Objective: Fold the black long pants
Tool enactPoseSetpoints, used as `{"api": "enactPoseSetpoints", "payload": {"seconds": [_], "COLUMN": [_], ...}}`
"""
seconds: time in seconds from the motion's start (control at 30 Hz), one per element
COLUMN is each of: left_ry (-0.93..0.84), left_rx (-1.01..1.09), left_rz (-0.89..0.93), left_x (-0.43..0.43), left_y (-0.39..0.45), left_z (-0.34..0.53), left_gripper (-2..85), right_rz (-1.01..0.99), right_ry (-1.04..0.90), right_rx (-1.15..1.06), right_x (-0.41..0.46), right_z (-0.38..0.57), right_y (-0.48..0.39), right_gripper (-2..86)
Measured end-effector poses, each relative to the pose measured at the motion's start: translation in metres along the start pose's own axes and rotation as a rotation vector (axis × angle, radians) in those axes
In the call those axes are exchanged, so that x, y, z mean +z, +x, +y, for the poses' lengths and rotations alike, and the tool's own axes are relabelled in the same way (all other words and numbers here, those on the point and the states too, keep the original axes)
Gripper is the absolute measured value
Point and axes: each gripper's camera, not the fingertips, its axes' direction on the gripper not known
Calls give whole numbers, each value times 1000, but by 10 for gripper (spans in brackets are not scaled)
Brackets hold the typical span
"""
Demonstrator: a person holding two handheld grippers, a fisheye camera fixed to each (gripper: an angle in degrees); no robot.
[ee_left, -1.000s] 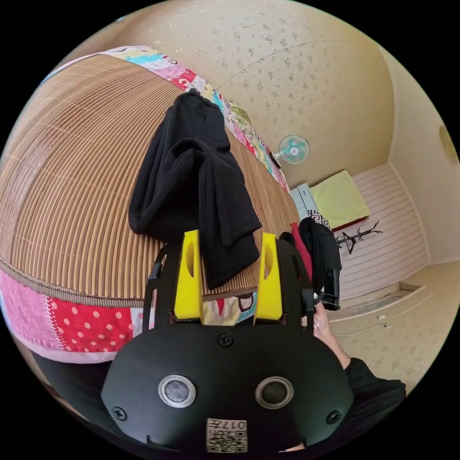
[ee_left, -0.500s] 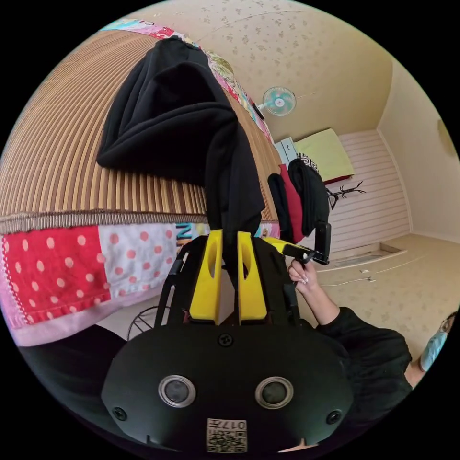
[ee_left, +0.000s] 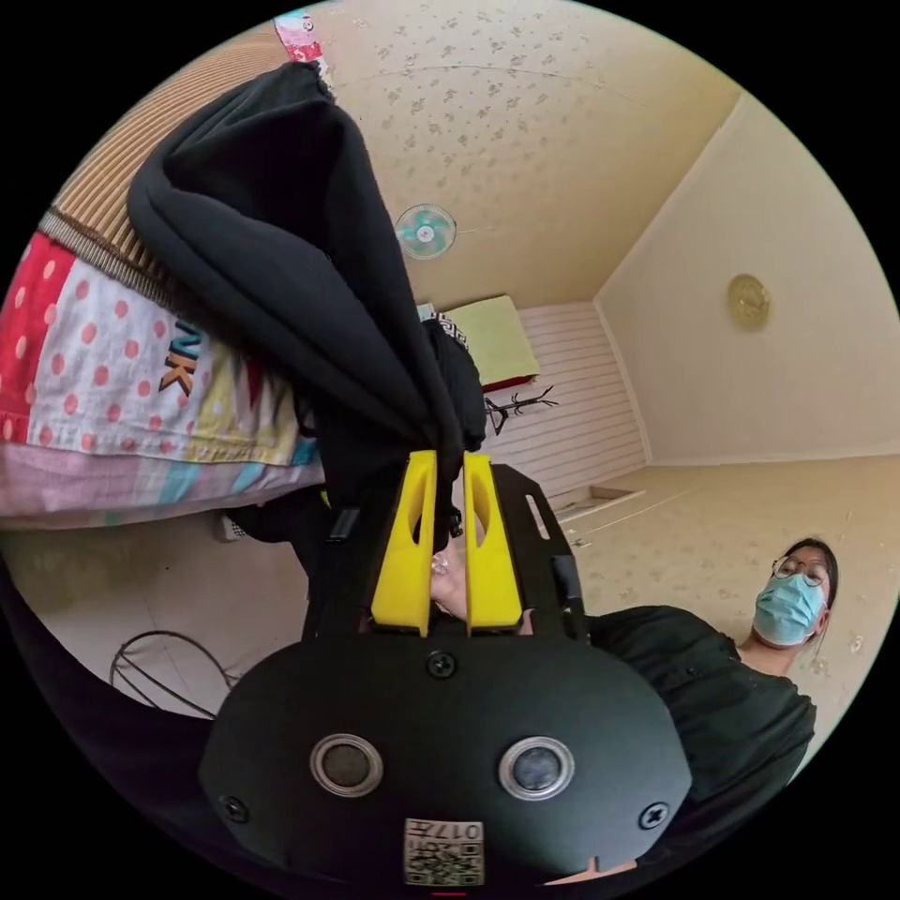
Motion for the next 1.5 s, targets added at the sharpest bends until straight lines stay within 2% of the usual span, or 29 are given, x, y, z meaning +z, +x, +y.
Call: {"api": "enactPoseSetpoints", "payload": {"seconds": [0.23, 0.3, 0.37, 0.47, 0.6, 0.7, 0.77, 0.8, 0.87, 0.97, 1.03, 1.1, 1.27, 1.3, 1.33, 1.4, 1.5], "left_ry": [76, 110, 131, 119, 110, 100, 90, 82, 60, 50, 45, -15, -323, -460, -608, -744, -852], "left_rx": [59, 57, 52, 60, 31, 43, 75, 98, 127, 151, 154, 159, 197, 210, 220, 233, 315], "left_rz": [113, 159, 189, 169, 197, 174, 157, 159, 171, 163, 135, 112, -8, 20, 113, 173, 28], "left_x": [-12, -15, -18, -16, 4, 21, 30, 36, 45, 53, 59, 74, 171, 208, 246, 286, 317], "left_y": [39, 43, 44, 45, 38, 49, 62, 70, 79, 84, 84, 84, 84, 83, 82, 83, 84], "left_z": [-9, -3, 2, 2, -16, -28, -26, -22, -12, 13, 37, 53, 93, 100, 109, 127, 155], "left_gripper": [52, 52, 52, 52, 52, 52, 52, 52, 52, 47, 42, 40, 8, -2, -6, -8, -10], "right_rz": [-435, -463, -393, -367, -542, -767, -959, -986, -1032, -1058, -1059, -973, -707, -669, -569, -410, -77], "right_ry": [15, -18, -92, -123, -144, -90, 9, 21, 28, 80, 137, 147, 122, 116, 115, 99, 139], "right_rx": [63, 92, 140, 189, 341, 396, 407, 394, 327, 230, 145, 69, -142, -161, -201, -226, -150], "right_x": [-20, -23, -27, -36, -29, -22, -27, -30, -42, -71, -99, -129, -197, -204, -220, -244, -275], "right_z": [1, -5, -6, -1, -1, -6, -15, -18, -33, -42, -45, -50, -75, -78, -81, -83, -70], "right_y": [-33, -37, -49, -59, -51, -45, -46, -49, -69, -101, -119, -138, -202, -211, -226, -241, -238], "right_gripper": [181, 170, 171, 210, 242, 246, 225, 217, 122, 49, 38, 31, 22, 21, 21, 22, 32]}}
